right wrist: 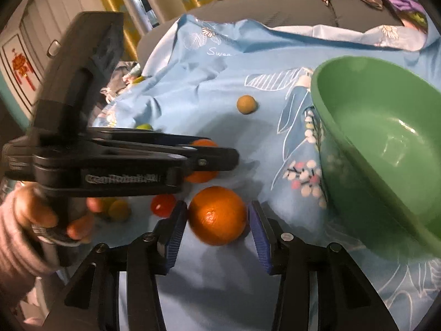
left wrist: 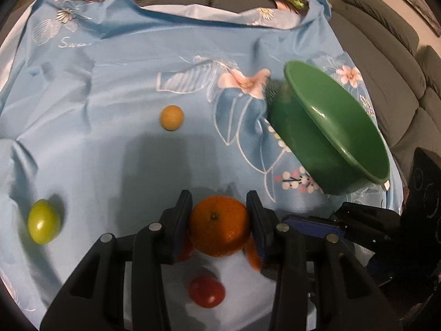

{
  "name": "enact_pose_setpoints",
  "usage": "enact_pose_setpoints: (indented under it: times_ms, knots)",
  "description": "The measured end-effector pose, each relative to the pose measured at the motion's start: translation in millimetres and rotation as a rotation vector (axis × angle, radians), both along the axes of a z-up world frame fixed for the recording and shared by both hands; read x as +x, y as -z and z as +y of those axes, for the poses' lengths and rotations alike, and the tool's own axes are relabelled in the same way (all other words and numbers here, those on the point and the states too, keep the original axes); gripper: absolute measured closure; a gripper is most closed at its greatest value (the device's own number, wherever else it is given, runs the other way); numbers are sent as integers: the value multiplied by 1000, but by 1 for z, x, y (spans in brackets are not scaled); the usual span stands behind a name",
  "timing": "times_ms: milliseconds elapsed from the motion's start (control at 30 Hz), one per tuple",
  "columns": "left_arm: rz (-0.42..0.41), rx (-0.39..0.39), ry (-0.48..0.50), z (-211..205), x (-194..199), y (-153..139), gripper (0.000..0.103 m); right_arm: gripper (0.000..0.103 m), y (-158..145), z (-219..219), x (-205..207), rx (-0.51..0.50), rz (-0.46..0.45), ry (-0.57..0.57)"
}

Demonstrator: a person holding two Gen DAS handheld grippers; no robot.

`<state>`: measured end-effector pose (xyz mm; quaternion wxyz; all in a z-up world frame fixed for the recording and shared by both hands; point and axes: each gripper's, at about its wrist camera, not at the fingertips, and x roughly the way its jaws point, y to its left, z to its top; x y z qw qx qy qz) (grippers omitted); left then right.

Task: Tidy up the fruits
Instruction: 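Close the left tool on the orange while the right tool grips the large orange, then carry both oranges over the green bowl and open both tools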

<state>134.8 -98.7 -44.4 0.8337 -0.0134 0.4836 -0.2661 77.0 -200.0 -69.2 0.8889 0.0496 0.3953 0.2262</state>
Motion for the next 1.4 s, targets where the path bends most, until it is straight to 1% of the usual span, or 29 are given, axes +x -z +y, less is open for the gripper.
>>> enact_pose_setpoints:
  times_ms: [33, 167, 300, 367, 433, 533, 567, 633, 700, 733, 800, 900, 1000, 1067, 1133, 1200, 1233, 1300, 1367, 1400]
  knots:
    - [1, -13, -3, 3, -1, -3, 63, 57, 0, 0, 0, -8, -2, -2]
    - [-17, -19, -16, 4, -5, -12, 63, 59, -2, -3, -4, -16, -20, -19]
    - [-40, -18, -29, 8, -8, -21, 63, 60, -3, -7, -8, 20, -14, -9]
    - [-49, -19, -40, 9, -8, -27, 63, 60, -8, -13, -11, 58, -23, 8]
    - [-63, -20, -40, 9, -8, -34, 63, 60, -18, -20, -17, 99, -51, 24]
    - [-107, -22, 0, -6, -11, -52, 63, 60, -44, -41, -30, 126, -134, 74]
    - [-119, -28, 20, -13, -11, -58, 63, 60, -54, -53, -35, 127, -171, 107]
    - [-145, -46, 68, -35, -12, -70, 63, 60, -66, -69, -40, 119, -215, 157]
    - [-161, -63, 114, -57, -11, -76, 62, 60, -73, -87, -43, 79, -246, 227]
    - [-167, -64, 137, -72, -10, -77, 62, 60, -73, -93, -42, 58, -244, 255]
    - [-164, -62, 171, -94, -7, -76, 62, 60, -68, -101, -38, 30, -211, 294]
    - [-138, -32, 207, -124, -1, -63, 61, 60, -56, -109, -34, -1, -155, 323]
    - [-95, 7, 210, -135, 5, -48, 61, 60, -49, -114, -31, -4, -112, 355]
    - [-94, 15, 212, -136, 4, -46, 56, 60, -50, -119, -33, 11, -118, 370]
    - [-110, 14, 208, -132, 0, -50, 43, 60, -53, -127, -37, 19, -125, 395]
    - [-122, -4, 193, -123, -3, -58, 37, 59, -56, -132, -42, 24, -128, 409]
    - [-128, -17, 181, -116, -6, -63, 32, 59, -57, -134, -46, 29, -129, 416]
    - [-142, -20, 147, -100, -15, -69, 25, 59, -59, -136, -52, 48, -132, 419]
    - [-154, -18, 107, -77, -25, -71, 24, 59, -60, -137, -58, 60, -131, 422]
    - [-154, -8, 71, -59, -33, -71, 24, 59, -60, -136, -60, 65, -130, 417]
